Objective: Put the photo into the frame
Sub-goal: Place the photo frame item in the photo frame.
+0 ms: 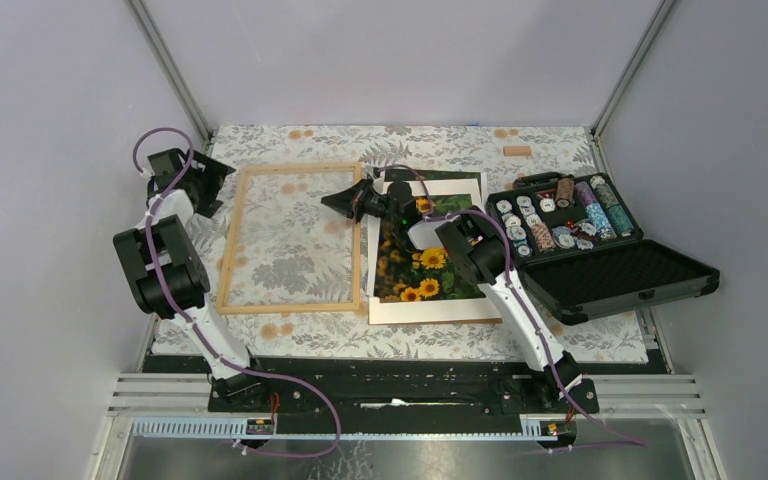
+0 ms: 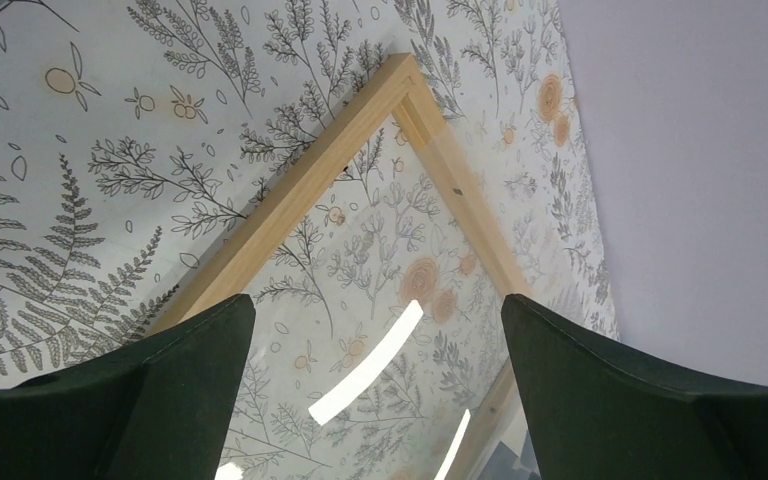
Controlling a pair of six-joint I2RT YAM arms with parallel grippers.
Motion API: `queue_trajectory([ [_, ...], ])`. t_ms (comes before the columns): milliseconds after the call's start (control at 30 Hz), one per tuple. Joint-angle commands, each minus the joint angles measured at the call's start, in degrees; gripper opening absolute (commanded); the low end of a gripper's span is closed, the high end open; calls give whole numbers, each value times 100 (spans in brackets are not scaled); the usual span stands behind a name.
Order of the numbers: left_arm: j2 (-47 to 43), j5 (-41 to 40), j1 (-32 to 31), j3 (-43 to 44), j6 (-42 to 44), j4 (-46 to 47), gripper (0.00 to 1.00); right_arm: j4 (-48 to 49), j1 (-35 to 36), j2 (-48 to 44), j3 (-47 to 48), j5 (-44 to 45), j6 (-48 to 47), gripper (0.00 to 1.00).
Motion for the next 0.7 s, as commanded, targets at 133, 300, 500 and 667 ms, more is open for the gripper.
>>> queue_trajectory([
  [133,-400,-259,7,243,252,-36,99,1004,160,-869,-126,-14,742,0],
  [300,-571,-477,45,307,376,-150,99,1132,239,-1126,-349,121,873,0],
  [500,-1058,-1003,-1,242,569,-168,99,1042,370,-1037,-406,374,988,0],
  [667,-1342,-1258,-12,297,746,-204,99,964,494,-894,-218,501,1080,0],
])
